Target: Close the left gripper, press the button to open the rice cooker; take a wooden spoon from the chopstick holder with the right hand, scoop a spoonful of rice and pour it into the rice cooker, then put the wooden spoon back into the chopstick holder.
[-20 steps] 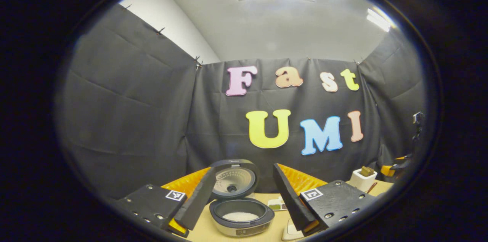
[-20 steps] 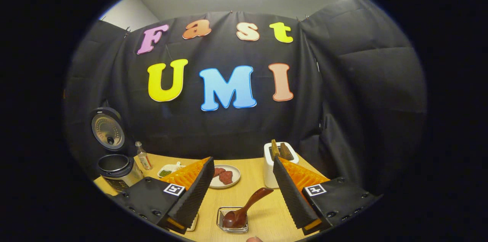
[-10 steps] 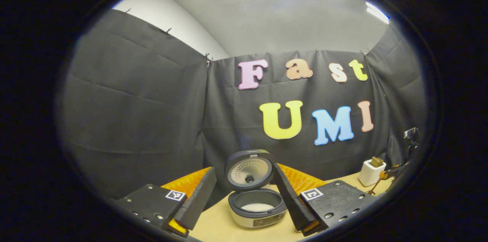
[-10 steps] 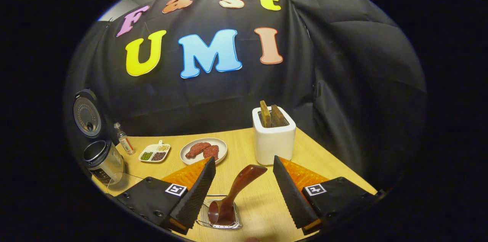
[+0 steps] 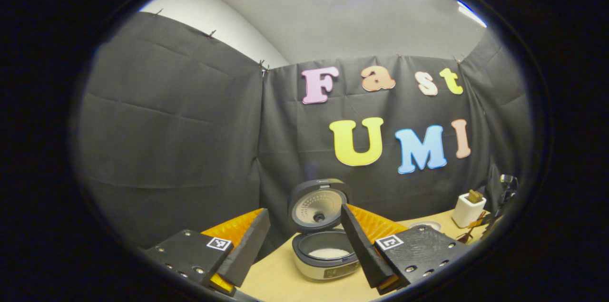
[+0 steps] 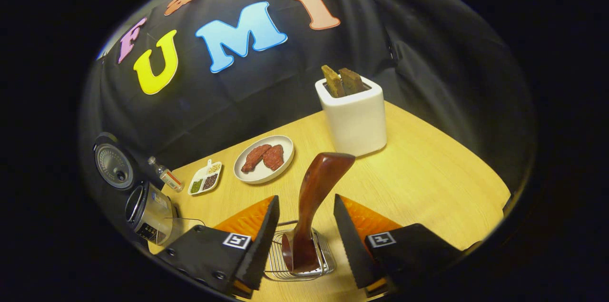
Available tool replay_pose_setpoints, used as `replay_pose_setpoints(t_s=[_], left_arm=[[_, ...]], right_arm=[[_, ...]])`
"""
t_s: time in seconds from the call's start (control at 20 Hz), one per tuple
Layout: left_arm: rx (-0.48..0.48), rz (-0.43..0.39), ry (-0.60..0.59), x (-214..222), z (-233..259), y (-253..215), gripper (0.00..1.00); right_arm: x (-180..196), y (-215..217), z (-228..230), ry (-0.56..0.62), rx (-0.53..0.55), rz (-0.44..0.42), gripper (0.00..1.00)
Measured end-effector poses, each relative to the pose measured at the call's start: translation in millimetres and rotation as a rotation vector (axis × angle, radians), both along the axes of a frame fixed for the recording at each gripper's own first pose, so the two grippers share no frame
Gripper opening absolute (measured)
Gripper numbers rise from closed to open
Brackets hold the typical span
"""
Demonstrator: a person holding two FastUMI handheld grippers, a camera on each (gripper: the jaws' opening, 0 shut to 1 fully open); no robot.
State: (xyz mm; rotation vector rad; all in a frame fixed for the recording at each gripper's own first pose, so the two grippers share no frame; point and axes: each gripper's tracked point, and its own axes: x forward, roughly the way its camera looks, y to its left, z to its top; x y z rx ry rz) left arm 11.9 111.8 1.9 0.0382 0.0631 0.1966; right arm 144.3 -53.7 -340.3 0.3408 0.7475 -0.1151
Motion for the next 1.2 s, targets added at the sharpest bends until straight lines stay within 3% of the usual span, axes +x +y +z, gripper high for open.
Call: replay_pose_setpoints(t_s=[0.05,0.1,0.15,0.2,0.3,0.5,0.8,1.0,1.1,1.2], left_arm=[[-0.002,0.001,0.000,1,0,2,0.94],[-0.002,0.001,0.000,3,-1,3,0.93],[-0.002,0.000,0.002,4,-2,4,0.93],[-0.003,-0.001,0.004,5,-3,5,0.93],[-0.009,-0.002,0.002,6,-4,10,0.93],[-0.032,-0.012,-0.009,12,-4,12,0.94],[-0.056,-0.049,-0.007,31,-15,9,0.94],[-0.079,-0.064,-0.010,39,-21,11,0.93],[-0.072,-0.063,-0.004,42,-25,16,0.93],[-0.066,-0.061,0.004,44,-30,22,0.93]], right_arm=[[-1,0,-2,0.007,0.006,-0.009,0.64],[-3,0,-3,0.015,0.014,-0.019,0.36],[-3,0,-3,0.016,0.035,-0.031,0.35],[-2,4,-3,0.020,0.059,-0.036,0.19],[-4,4,-1,0.021,0.052,-0.045,0.10],[-4,13,37,-0.061,-0.031,0.003,0.10],[-3,39,101,-0.200,-0.247,0.140,0.10],[-5,75,128,-0.281,-0.374,0.226,0.10],[-7,101,136,-0.315,-0.395,0.263,0.06],[-10,128,140,-0.345,-0.396,0.299,0.10]])
